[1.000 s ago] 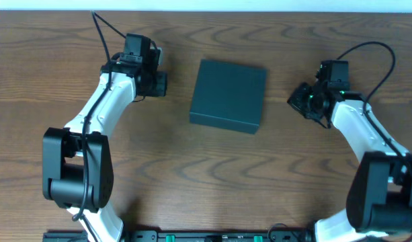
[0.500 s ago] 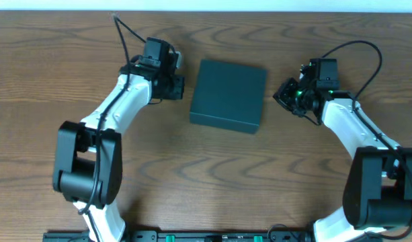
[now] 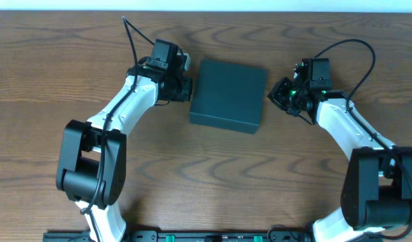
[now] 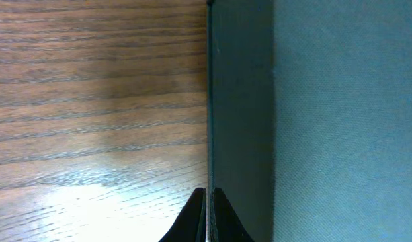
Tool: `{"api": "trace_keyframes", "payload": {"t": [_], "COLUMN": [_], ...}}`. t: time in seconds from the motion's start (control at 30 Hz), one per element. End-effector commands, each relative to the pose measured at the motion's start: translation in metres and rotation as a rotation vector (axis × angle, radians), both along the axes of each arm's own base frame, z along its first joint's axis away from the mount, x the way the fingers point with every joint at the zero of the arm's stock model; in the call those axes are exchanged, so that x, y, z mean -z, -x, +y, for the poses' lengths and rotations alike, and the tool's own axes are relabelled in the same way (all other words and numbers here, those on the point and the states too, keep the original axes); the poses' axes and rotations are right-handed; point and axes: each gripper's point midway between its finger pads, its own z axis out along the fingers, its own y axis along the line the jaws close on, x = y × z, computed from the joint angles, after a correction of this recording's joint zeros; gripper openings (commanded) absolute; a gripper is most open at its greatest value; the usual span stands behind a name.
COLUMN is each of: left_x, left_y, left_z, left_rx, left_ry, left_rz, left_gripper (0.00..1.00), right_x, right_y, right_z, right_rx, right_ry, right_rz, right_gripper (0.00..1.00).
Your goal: Pack container
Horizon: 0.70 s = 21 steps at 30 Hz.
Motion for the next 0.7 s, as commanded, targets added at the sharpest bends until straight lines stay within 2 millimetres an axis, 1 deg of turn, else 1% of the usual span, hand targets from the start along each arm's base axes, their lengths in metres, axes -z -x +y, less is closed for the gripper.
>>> {"api": "trace_keyframes", "payload": {"t": [0.0,0.13,0.3,0.4,0.67], "left_x": [0.009,0.01,0.011,0.011,0.014], "left_y": [0.007,0.013,0.016,0.02,0.029], "left_z": [-0.008,-0.014,-0.015,-0.017,-0.014], "left_rx": [0.009,0.027,0.021,0.029,0.028], "left_ry": [0.018,0.012,0.015,0.031,0.018], "left_rz": [0.041,0.055,0.069,0.089,0.127], "left_gripper": [0.06,0.05,0.06,0.06,0.06], "right_x": [0.001,-0.002,-0.005,-0.005,-0.009], "right_y": [0.0,-0.003,-0.005,-0.006,-0.012], "right_z": [0.002,0.009,0.022,0.023,0.022], "right_rx": [0.011,0.01,-0.015,-0.012,-0.006], "right_ry": [0.007,-0.005,-0.009,-0.006,0.0], "right_rz": [0.003,-0.009,-0.032,-0.038,-0.069], "right_gripper": [0.02,0.02,0.01,0.02,0.01]}}
